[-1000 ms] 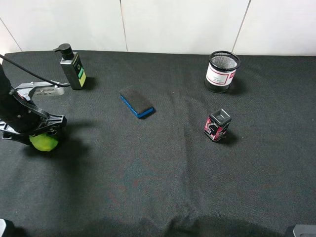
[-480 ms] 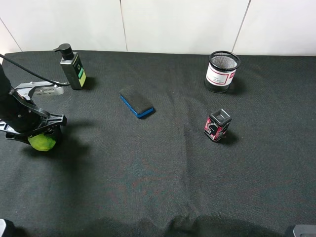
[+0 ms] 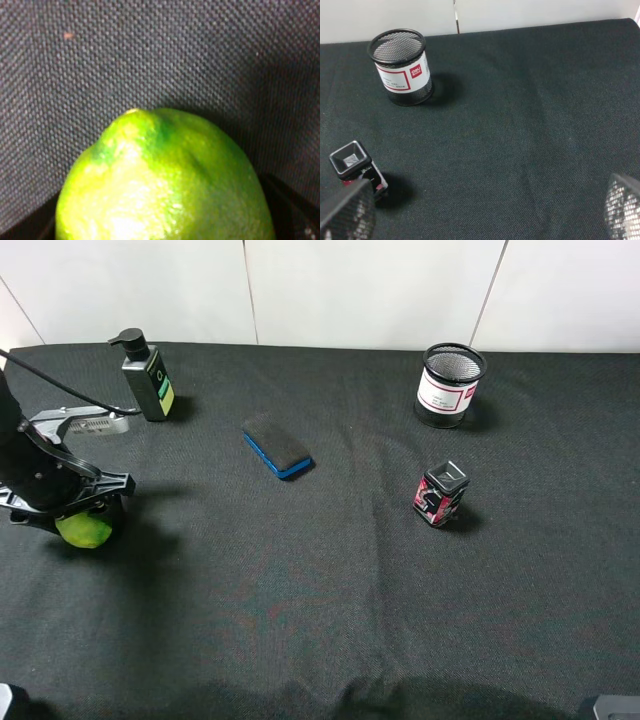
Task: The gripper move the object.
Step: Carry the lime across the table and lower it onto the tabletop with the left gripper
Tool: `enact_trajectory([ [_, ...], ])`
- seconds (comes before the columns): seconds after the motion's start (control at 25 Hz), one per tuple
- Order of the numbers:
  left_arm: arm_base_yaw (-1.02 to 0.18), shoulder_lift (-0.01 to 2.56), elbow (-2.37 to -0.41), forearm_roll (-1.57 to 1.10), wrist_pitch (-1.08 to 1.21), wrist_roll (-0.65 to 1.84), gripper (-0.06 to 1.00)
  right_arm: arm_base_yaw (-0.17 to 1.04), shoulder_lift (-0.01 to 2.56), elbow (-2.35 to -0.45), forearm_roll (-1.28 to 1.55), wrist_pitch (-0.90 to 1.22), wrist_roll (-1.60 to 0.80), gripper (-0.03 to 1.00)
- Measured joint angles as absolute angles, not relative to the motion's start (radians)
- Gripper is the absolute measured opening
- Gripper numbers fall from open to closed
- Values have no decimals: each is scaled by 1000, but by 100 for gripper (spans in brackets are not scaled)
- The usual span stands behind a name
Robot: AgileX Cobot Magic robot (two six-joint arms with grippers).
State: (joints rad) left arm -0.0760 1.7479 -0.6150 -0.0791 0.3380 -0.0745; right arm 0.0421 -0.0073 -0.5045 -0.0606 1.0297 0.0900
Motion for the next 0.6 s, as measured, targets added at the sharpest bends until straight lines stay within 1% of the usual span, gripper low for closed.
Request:
enact_trajectory([
  [0.24, -76, 1713, -614, -79, 380, -74, 64, 42, -7, -504, -61, 1030, 90, 69],
  [0.6, -76, 1560, -614, -79, 510, -74, 64, 42, -7, -504, -61, 1030, 90, 69],
])
